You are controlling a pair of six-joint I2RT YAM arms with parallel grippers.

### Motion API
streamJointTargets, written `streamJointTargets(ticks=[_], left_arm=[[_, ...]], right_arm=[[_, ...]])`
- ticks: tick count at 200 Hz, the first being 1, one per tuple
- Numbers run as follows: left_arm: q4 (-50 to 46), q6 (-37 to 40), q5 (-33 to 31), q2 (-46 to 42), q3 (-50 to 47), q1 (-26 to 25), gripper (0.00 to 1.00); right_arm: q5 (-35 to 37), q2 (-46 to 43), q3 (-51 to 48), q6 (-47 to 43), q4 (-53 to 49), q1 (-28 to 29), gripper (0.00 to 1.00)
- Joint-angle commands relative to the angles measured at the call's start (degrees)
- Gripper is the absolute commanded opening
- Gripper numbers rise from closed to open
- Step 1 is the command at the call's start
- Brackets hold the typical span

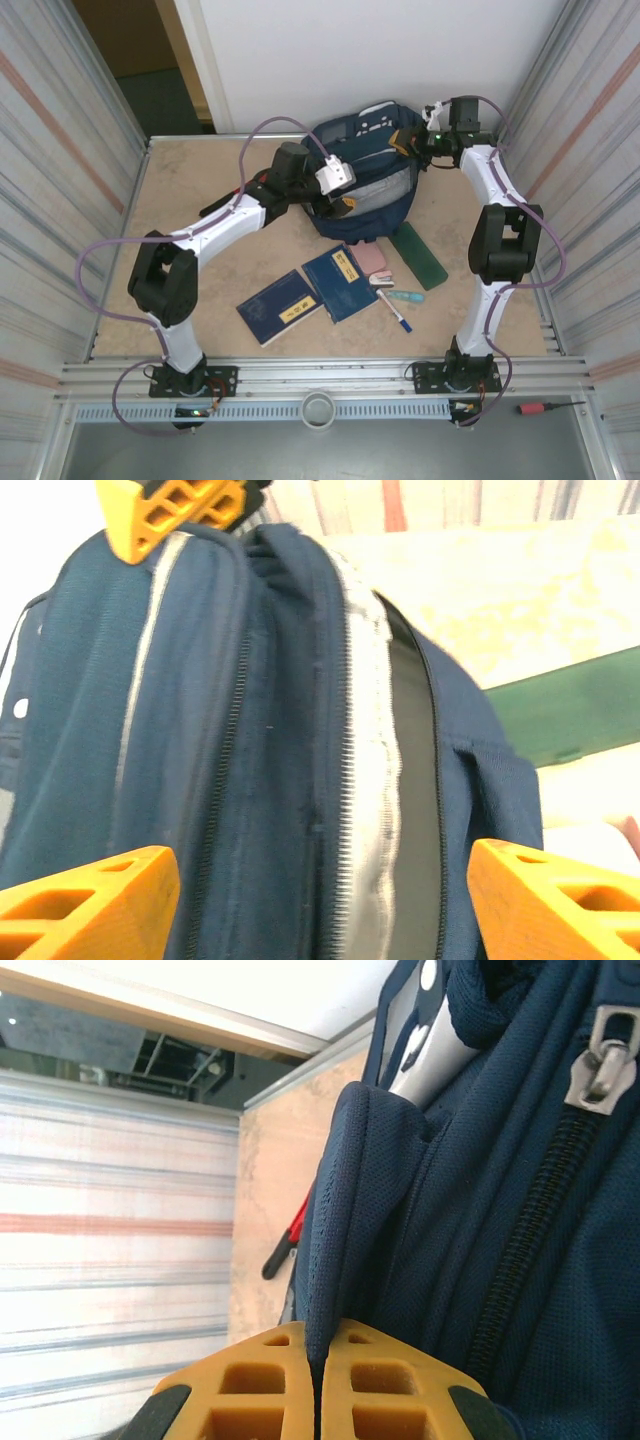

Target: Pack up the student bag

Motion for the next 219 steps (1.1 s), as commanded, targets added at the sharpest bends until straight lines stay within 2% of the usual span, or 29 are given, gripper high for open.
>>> streamJointTargets(ticks=[1,20,48,58,99,109,119,138,150,157,175,185,201,219], left_arm=[[-4.0,3.1,1.7,0.5,1.6,-1.2,0.70],[-5.1,5.7,-4.3,2.1,2.3,-2.0,0.68],[-3.0,8.4,-15.1,4.6,3.8,-3.6,0.70],[-1.9,9.2,-18.0,5.3,4.4,-4.1,0.67],[4.5,8.9,-22.4,5.3,3.4,-5.1,0.38],[6.4,8.2,-22.5,4.4,2.4,-5.1,0.28],[8.5,7.6,-23.1,3.7,1.7,-5.2,0.12],[13.1,7.1,-26.0,2.6,0.6,-5.3,0.00],[15.7,6.5,-28.0,2.0,0.4,-5.4,0.00],[17.5,5.7,-29.4,1.7,0.6,-5.4,0.00],[18.7,3.1,-31.5,1.6,2.7,-5.4,0.00],[18.0,1.2,-32.0,1.7,4.3,-5.4,0.00],[17.2,-1.9,-32.3,2.0,5.9,-5.2,0.00],[15.4,-6.2,-31.4,2.4,7.1,-4.9,0.00]], right_arm=[[-5.4,-1.1,3.8,1.7,4.4,0.4,0.00],[-5.8,-0.6,6.0,1.7,4.2,0.8,0.00],[-6.3,0.1,6.6,1.7,3.9,1.3,0.00],[-6.6,0.5,7.1,1.4,3.5,1.5,0.00],[-6.3,2.6,8.8,0.0,1.1,1.6,0.00],[-6.0,3.6,9.9,-0.9,-0.2,1.6,0.00],[-5.6,4.6,11.4,-2.1,-2.3,1.7,0.00],[-4.7,6.3,13.8,-4.1,-5.5,1.9,0.00],[-3.0,6.9,15.2,-6.0,-8.2,2.0,0.12],[-0.4,7.1,16.5,-8.2,-11.2,1.7,0.23],[11.6,5.4,18.2,-15.9,-20.0,0.9,0.50],[19.8,3.2,16.8,-19.6,-23.6,0.4,0.61],[29.1,-3.6,7.1,-22.4,-22.5,-0.4,0.76],[33.5,-13.0,-8.2,-23.4,-16.9,-0.9,0.85]])
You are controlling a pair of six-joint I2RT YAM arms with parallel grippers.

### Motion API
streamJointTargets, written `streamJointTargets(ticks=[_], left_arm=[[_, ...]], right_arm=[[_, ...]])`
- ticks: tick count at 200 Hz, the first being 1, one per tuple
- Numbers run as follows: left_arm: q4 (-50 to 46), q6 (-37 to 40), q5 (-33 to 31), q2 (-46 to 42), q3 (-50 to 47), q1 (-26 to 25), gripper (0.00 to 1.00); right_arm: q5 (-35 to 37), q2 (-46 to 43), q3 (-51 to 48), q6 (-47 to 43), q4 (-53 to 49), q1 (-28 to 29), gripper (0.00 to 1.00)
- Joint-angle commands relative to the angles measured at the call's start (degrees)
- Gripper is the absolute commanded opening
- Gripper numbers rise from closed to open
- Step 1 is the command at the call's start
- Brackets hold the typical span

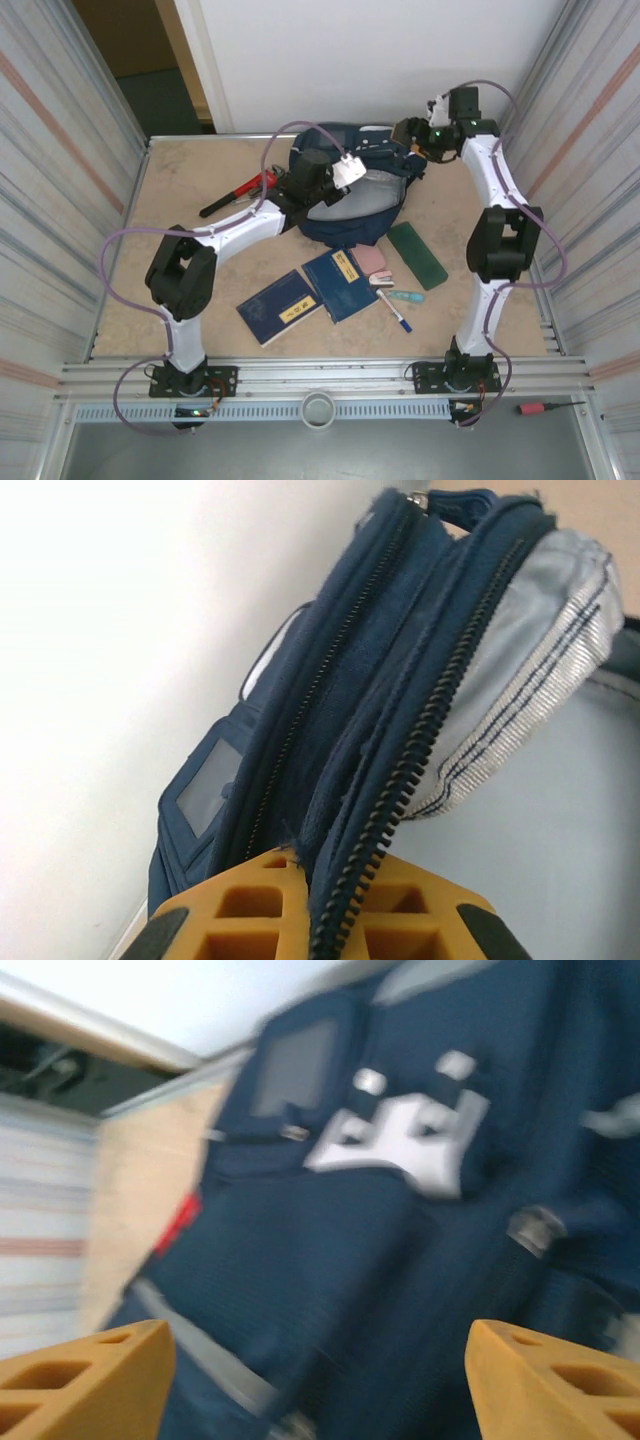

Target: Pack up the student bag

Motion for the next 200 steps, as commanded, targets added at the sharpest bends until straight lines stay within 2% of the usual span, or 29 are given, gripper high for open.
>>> streamJointTargets(ticks=[1,21,40,59,76,116,160,179,191,200], left_arm=[[4.5,-7.8,-0.5,-2.7,4.9,0.1,0.00],[2.2,-12.9,1.7,-2.2,6.2,1.0,0.00],[-0.5,-17.6,3.4,-1.9,8.1,2.1,0.00],[-2.9,-21.6,5.1,-1.4,9.6,2.9,0.00],[-3.4,-22.7,6.3,-1.5,9.1,3.1,0.00],[-4.6,-24.6,10.2,-2.7,6.1,3.1,0.00],[-6.2,-28.4,16.1,-2.2,0.6,3.1,0.00],[-7.8,-29.6,17.3,-2.9,-2.1,3.2,0.20],[-10.1,-30.6,18.1,-5.0,-3.9,3.4,0.40],[-11.8,-32.0,18.3,-7.6,-6.0,3.6,0.49]], right_arm=[[13.8,-11.8,-13.9,-6.9,-0.5,-1.3,0.86],[19.8,-20.1,-24.4,-8.6,0.0,0.4,0.91],[23.7,-27.3,-34.0,-8.4,1.6,4.6,0.92],[26.4,-33.8,-42.2,-7.8,3.8,12.9,0.91],[26.0,-36.6,-46.3,-7.5,3.5,21.6,0.90],[18.3,-35.5,-51.8,-5.8,6.0,38.2,0.82],[9.5,-24.7,-53.1,-2.7,15.0,45.1,0.74],[9.0,-23.8,-53.1,-1.6,16.1,46.9,0.74],[9.5,-24.9,-53.8,-0.8,15.2,46.6,0.74],[9.4,-25.9,-54.7,0.0,14.9,46.3,0.73]])
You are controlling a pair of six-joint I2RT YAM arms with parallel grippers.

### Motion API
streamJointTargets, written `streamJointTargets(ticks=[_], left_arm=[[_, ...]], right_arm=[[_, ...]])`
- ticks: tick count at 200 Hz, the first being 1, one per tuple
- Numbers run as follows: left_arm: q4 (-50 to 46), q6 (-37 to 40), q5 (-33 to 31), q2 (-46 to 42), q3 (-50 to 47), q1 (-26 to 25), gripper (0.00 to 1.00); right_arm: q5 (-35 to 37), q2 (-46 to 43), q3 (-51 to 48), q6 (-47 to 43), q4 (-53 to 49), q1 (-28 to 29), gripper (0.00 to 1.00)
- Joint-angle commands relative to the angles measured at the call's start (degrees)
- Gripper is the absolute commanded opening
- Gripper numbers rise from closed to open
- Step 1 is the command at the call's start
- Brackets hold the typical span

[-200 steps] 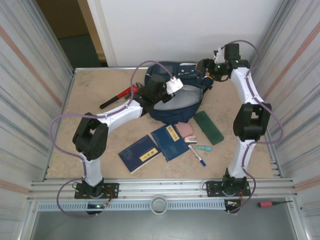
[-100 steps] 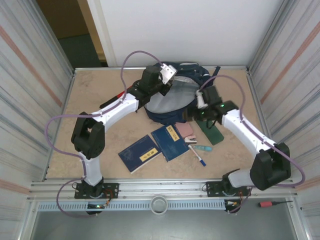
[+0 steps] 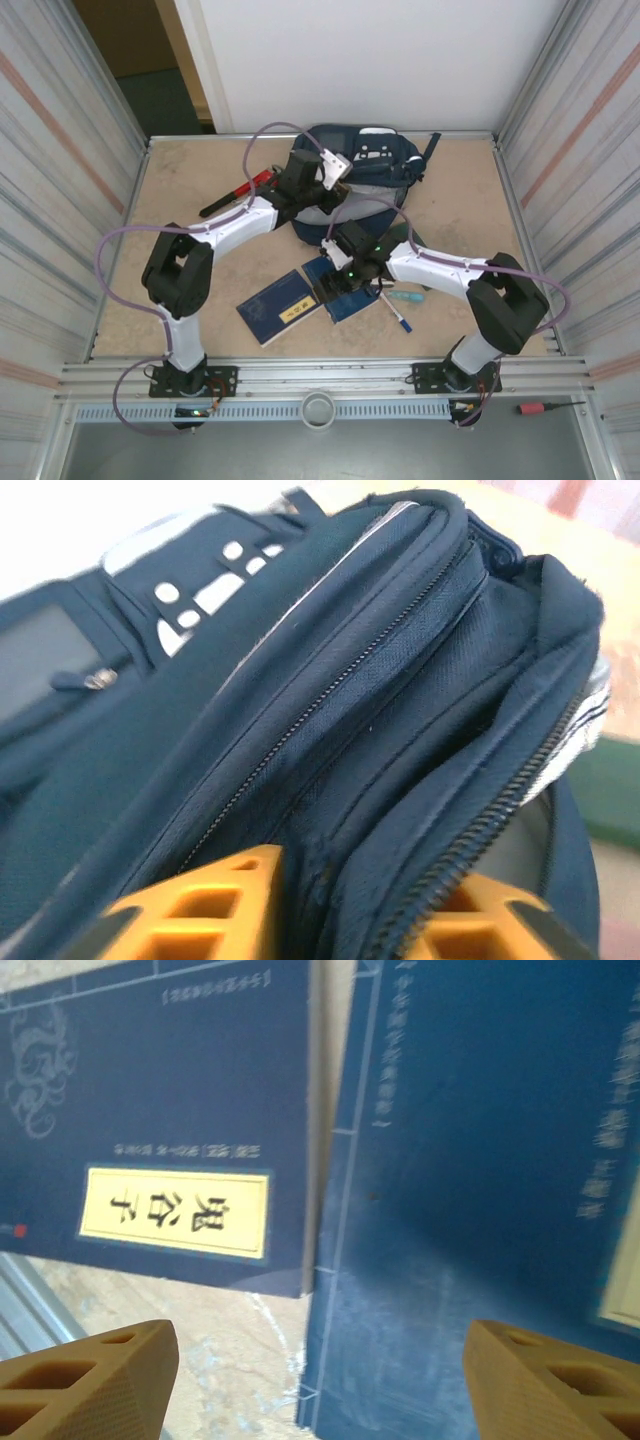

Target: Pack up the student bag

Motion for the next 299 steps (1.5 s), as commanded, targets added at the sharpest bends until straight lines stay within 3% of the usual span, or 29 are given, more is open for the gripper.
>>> streamJointTargets(ticks=[1,36,68,91,150,218,299], left_arm=[[-2.8,-4.8,3.6,-7.4,-3.8,0.2,0.50],[-8.2,-16.6,0.3,-23.0,-21.9,2.9,0.66],[-10.1,-29.8,9.0,-35.2,-40.6,13.0,0.68],[-13.0,-31.0,7.6,-40.5,-47.2,13.9,0.69],[-14.4,-32.1,6.1,-38.9,-51.8,14.1,0.70],[-13.9,-36.2,6.2,-41.3,-56.8,14.1,0.69],[-12.2,-41.1,9.6,-48.4,-61.6,14.1,0.63]], right_arm=[[-2.0,-2.3,-1.1,3.1,1.2,-0.4,0.73],[-4.8,-4.2,-3.9,11.5,4.5,5.1,0.72],[-5.2,-0.6,-3.9,17.8,6.5,11.1,0.72],[-5.4,2.4,-3.6,20.2,8.3,13.5,0.74],[-1.5,7.3,-1.6,21.5,13.3,14.2,0.81],[1.8,12.4,4.2,22.5,19.7,9.9,0.84],[-1.0,19.3,10.3,24.1,22.0,6.4,0.70]])
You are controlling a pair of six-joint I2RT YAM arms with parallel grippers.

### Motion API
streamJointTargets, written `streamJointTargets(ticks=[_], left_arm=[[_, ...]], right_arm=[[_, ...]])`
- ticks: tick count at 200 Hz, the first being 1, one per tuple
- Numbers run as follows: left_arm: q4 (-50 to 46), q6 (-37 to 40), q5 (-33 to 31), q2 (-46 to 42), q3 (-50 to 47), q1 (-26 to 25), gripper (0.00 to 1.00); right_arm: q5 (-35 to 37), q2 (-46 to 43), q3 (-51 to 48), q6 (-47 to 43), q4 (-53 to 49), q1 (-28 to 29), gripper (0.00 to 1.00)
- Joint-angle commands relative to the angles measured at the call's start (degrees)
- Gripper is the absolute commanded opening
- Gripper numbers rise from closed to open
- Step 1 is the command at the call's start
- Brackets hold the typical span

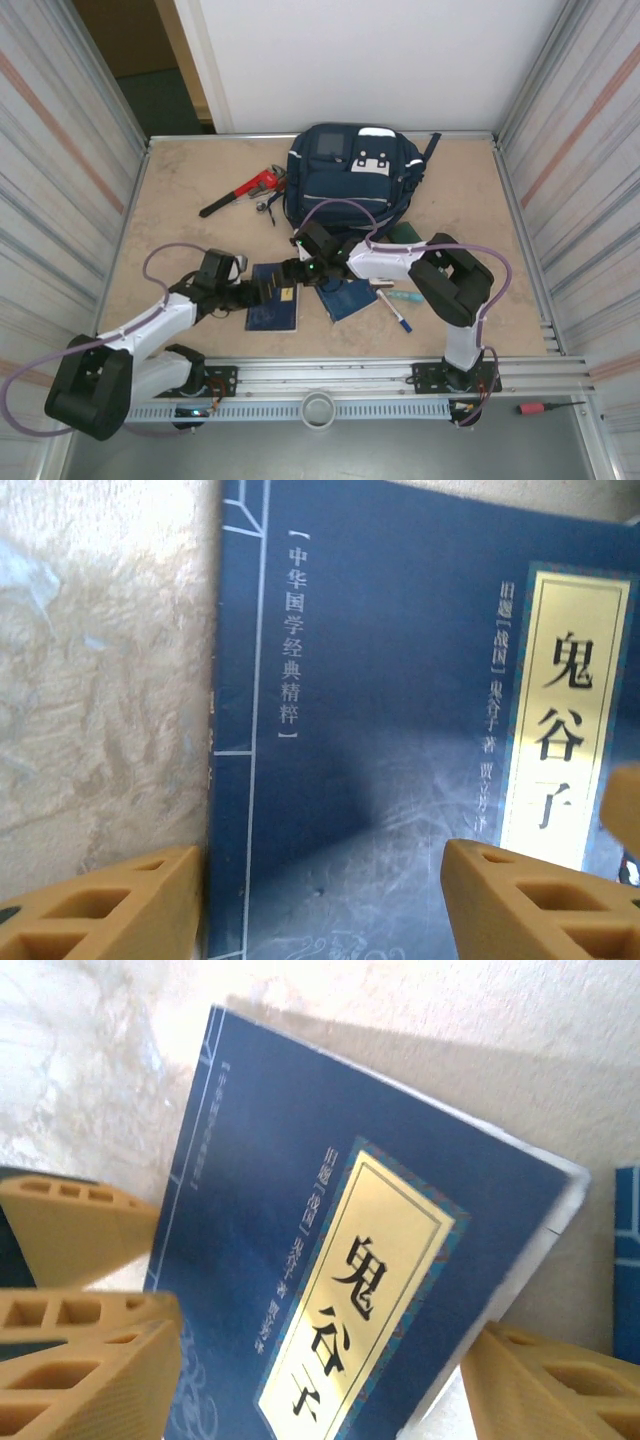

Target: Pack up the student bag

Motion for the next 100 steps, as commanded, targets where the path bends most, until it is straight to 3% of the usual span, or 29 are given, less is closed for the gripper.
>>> streamJointTargets(ticks=[1,22,50,72,100], left_arm=[[0.1,-2.8,3.2,-2.2,-1.6,-0.1,0.63],[0.4,-3.4,3.6,-3.1,-2.5,-0.1,0.62],[0.0,-3.5,3.6,-4.3,-2.9,-0.2,0.61],[-1.7,-3.0,-0.4,-6.3,-1.8,0.0,0.63],[-2.4,-3.0,-3.0,-11.0,0.9,3.2,0.67]], right_arm=[[-0.8,1.2,0.7,1.2,0.9,1.1,0.69],[0.9,1.6,0.2,1.6,0.5,2.1,0.62],[2.0,2.5,0.5,2.5,1.1,2.6,0.38],[2.1,0.4,0.3,1.7,2.3,1.7,0.24],[-3.3,-4.4,0.2,-0.5,3.6,-0.5,0.08]])
